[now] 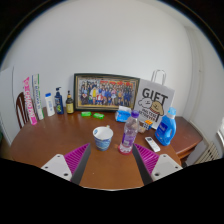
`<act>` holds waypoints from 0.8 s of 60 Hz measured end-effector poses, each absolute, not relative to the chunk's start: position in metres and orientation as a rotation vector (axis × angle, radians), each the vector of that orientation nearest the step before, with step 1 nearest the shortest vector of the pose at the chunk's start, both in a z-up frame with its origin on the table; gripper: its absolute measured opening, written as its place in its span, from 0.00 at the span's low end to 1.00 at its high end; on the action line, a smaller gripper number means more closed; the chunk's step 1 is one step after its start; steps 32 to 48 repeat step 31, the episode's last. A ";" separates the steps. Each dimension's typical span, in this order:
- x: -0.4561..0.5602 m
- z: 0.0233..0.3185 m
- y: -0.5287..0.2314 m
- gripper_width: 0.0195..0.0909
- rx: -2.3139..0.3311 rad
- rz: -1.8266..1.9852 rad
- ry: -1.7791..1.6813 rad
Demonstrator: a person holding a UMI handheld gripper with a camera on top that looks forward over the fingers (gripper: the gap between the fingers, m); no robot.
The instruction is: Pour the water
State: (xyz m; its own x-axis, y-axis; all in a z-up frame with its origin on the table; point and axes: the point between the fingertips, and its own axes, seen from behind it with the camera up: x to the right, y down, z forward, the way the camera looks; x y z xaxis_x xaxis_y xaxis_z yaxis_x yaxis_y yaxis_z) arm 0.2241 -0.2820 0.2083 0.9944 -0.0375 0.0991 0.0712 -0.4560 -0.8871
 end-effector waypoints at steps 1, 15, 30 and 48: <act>0.218 0.212 -0.288 0.92 -2.042 -0.122 -0.031; 0.172 0.244 -0.349 0.92 -2.036 -0.132 -0.038; 0.160 0.240 -0.376 0.92 -2.043 -0.134 -0.008; 0.160 0.239 -0.376 0.92 -2.046 -0.136 -0.008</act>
